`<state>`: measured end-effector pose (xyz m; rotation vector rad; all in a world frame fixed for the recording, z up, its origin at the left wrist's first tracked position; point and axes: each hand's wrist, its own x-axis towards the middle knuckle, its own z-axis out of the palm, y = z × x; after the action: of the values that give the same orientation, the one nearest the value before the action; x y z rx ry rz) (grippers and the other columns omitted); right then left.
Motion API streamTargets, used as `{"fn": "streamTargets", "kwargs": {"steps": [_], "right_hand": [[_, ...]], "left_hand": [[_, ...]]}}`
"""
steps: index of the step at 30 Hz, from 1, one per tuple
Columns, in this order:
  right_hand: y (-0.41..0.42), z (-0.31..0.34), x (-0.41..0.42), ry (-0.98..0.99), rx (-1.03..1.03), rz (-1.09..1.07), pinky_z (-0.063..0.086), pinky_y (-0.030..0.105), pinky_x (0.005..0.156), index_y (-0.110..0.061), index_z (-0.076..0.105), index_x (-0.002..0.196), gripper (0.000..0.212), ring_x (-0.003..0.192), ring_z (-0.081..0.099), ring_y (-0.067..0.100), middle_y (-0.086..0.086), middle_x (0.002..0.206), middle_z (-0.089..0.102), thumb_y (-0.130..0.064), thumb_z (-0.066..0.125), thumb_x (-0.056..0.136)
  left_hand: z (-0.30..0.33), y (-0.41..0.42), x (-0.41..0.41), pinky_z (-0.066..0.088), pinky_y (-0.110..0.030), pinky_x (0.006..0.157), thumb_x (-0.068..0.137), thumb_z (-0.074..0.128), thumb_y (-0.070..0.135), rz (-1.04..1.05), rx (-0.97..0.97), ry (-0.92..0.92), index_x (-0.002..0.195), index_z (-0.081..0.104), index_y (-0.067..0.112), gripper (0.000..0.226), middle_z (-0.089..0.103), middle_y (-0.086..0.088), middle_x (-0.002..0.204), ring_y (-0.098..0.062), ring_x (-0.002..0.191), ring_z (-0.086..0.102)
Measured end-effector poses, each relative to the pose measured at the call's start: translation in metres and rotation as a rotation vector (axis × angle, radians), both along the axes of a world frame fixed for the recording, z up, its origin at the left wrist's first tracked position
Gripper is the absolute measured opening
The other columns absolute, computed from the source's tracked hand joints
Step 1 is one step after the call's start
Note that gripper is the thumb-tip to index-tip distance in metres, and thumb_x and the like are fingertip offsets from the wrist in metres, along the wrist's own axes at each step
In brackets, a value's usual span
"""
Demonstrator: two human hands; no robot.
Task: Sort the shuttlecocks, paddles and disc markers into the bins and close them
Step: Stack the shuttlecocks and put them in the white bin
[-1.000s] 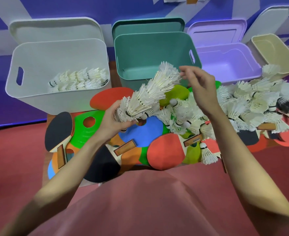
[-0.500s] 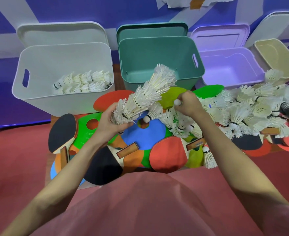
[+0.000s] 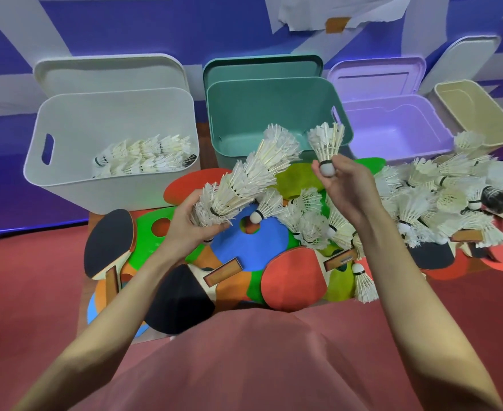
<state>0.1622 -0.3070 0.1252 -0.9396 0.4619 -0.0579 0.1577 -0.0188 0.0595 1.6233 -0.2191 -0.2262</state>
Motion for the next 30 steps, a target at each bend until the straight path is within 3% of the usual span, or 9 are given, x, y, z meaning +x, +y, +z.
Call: {"fn": "streamTargets", "kwargs": {"steps": [3,6,9,13,18,20,22,27,30], "right_hand": [[0.006,0.002,0.004,-0.011,-0.03,-0.011,0.051,0.027,0.088,0.002,0.048,0.125,0.03,0.092,0.059,0.014,0.01,0.113,0.057,-0.002,0.043,0.096],[0.012,0.005,0.011,-0.043,-0.168,-0.034,0.049,0.021,0.077,-0.003,0.044,0.136,0.04,0.092,0.061,0.009,0.005,0.117,0.062,-0.005,0.045,0.096],[0.019,0.009,0.017,-0.076,-0.219,-0.036,0.049,0.023,0.08,-0.002,0.04,0.138,0.042,0.097,0.062,0.014,0.007,0.115,0.064,-0.003,0.046,0.096],[0.031,0.014,0.022,-0.139,-0.264,-0.01,0.047,0.024,0.08,-0.015,0.042,0.13,0.039,0.076,0.058,0.009,0.004,0.091,0.064,0.001,0.046,0.095],[0.032,0.013,0.018,-0.256,-0.585,0.227,0.042,0.034,0.091,-0.043,0.038,0.135,0.067,0.086,0.054,0.023,0.016,0.086,0.056,-0.001,0.054,0.086],[0.03,0.017,0.016,-0.277,-0.687,0.259,0.043,0.027,0.087,-0.043,0.035,0.137,0.07,0.083,0.055,0.016,0.009,0.08,0.058,0.002,0.052,0.086],[0.026,0.023,0.014,-0.288,-0.75,0.274,0.044,0.016,0.078,-0.036,0.038,0.135,0.062,0.077,0.055,0.006,-0.006,0.073,0.058,0.003,0.051,0.088],[0.014,0.026,0.016,-0.248,-0.78,0.161,0.047,0.022,0.08,-0.013,0.052,0.106,0.019,0.079,0.062,0.002,-0.016,0.075,0.067,-0.011,0.058,0.087],[0.01,0.021,0.013,-0.269,-0.791,0.14,0.047,0.022,0.076,-0.016,0.053,0.091,0.01,0.083,0.059,0.011,-0.001,0.082,0.063,-0.015,0.062,0.086]], "left_hand": [[0.002,0.001,0.0,0.045,-0.015,0.085,0.064,0.081,-0.008,-0.02,0.011,-0.011,0.113,0.058,0.022,0.062,0.067,0.018,0.104,0.0,0.098,0.059],[0.003,0.003,0.0,0.045,-0.015,0.083,0.066,0.078,-0.011,-0.037,0.024,-0.006,0.112,0.057,0.022,0.06,0.067,0.019,0.101,0.002,0.095,0.059],[0.006,0.004,-0.001,0.046,-0.015,0.084,0.065,0.078,-0.01,-0.045,0.028,-0.014,0.112,0.057,0.022,0.06,0.066,0.02,0.102,0.002,0.095,0.059],[0.01,0.005,-0.003,0.048,-0.017,0.083,0.062,0.082,-0.002,-0.073,0.024,-0.016,0.112,0.058,0.022,0.061,0.066,0.018,0.103,-0.001,0.096,0.059],[0.014,0.007,-0.003,0.047,-0.016,0.082,0.06,0.083,0.005,-0.093,0.032,-0.031,0.109,0.059,0.023,0.058,0.065,0.019,0.101,0.0,0.093,0.059],[0.017,0.009,-0.002,0.049,-0.015,0.072,0.059,0.086,0.015,-0.107,0.033,-0.028,0.109,0.061,0.029,0.057,0.065,0.018,0.098,-0.002,0.086,0.058],[0.021,0.011,-0.002,0.049,-0.014,0.068,0.058,0.084,0.024,-0.103,0.035,-0.027,0.106,0.063,0.035,0.054,0.064,0.018,0.097,-0.002,0.083,0.058],[0.021,0.013,-0.002,0.05,-0.016,0.072,0.054,0.083,0.022,-0.068,0.028,-0.017,0.109,0.059,0.027,0.06,0.067,0.02,0.097,0.001,0.087,0.059],[0.018,0.012,-0.001,0.048,-0.012,0.076,0.057,0.079,0.005,-0.052,0.019,-0.002,0.108,0.057,0.027,0.06,0.067,0.025,0.095,0.007,0.088,0.06]]}}
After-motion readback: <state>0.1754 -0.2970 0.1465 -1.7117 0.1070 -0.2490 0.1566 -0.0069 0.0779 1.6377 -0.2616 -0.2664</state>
